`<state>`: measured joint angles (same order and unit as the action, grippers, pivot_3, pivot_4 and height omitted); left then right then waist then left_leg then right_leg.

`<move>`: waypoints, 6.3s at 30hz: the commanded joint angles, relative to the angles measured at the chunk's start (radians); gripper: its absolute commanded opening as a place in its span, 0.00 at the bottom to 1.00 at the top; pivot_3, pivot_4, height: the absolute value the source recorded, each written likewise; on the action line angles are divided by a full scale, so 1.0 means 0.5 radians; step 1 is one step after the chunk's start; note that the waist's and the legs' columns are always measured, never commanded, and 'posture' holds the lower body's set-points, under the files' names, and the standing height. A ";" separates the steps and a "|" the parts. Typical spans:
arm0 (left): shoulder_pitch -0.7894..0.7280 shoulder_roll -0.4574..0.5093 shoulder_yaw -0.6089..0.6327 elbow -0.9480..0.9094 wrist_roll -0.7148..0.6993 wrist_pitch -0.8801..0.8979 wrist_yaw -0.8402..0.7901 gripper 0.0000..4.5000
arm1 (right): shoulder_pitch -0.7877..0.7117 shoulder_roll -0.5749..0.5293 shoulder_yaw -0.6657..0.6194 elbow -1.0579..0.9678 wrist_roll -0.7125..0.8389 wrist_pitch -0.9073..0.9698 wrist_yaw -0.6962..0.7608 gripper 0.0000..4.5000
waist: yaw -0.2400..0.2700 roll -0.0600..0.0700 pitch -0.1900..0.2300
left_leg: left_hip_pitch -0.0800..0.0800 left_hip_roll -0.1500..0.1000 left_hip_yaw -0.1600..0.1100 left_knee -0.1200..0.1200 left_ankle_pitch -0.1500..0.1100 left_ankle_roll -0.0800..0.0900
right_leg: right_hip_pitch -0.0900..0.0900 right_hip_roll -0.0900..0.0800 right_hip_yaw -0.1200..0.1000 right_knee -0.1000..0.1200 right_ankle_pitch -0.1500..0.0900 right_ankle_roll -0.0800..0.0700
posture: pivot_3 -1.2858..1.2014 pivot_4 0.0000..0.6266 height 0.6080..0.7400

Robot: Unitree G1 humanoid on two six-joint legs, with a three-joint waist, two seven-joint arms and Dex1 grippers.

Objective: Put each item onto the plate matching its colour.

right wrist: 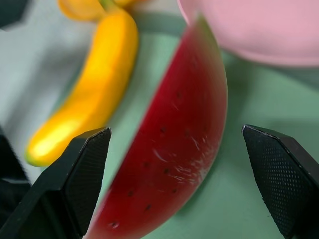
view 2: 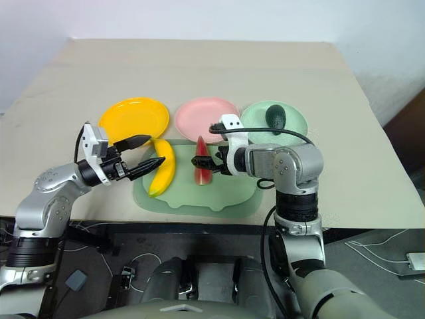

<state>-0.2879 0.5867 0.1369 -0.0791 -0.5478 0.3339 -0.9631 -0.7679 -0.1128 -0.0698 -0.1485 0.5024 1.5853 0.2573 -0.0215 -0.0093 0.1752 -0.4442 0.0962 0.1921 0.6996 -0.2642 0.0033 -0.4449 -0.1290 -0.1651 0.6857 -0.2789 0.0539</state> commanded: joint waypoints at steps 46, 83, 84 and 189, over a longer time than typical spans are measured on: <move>-0.024 0.025 0.047 -0.007 0.032 -0.077 -0.005 1.00 | -0.818 -0.299 0.449 1.153 -0.389 -1.272 0.573 0.51 | -0.005 0.000 0.000 | -0.002 0.002 0.002 -0.002 0.000 0.000 | -0.003 0.001 0.000 -0.002 0.000 0.000 | 0.52 0.24 0.66; 0.185 0.082 0.185 -0.231 -0.022 -0.027 0.135 1.00 | -1.319 -0.082 0.117 2.232 -0.782 -2.042 0.849 1.00 | -0.048 0.001 0.001 | -0.024 0.003 0.011 0.001 0.002 -0.002 | -0.030 0.002 0.008 0.005 0.000 0.000 | 0.52 0.24 0.66; 0.184 0.086 0.191 -0.234 -0.024 -0.021 0.135 1.00 | -1.238 -0.119 0.115 2.018 -0.743 -1.936 0.892 1.00 | -0.045 0.000 0.001 | -0.024 0.003 0.011 0.001 0.002 -0.002 | -0.031 0.002 0.008 0.005 0.000 0.000 | 0.52 0.24 0.66; -0.900 -0.312 0.090 0.487 0.604 0.864 1.623 0.40 | 0.556 -0.761 0.076 -0.199 -0.057 -2.217 1.030 1.00 | 0.032 -0.006 -0.001 | 0.001 -0.002 -0.003 0.002 0.001 -0.002 | 0.004 0.001 -0.001 -0.001 0.001 0.000 | 0.52 0.24 0.66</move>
<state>-0.6957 0.4449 0.1955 0.1337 -0.2729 0.8115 -0.1822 -0.4733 -0.4872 -0.0153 -0.2285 0.4646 0.4922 0.7706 -0.0055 -0.0123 0.1747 -0.4435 0.0952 0.1907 0.7007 -0.2636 0.0025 -0.4430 -0.1285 -0.1656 0.6852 -0.2785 0.0538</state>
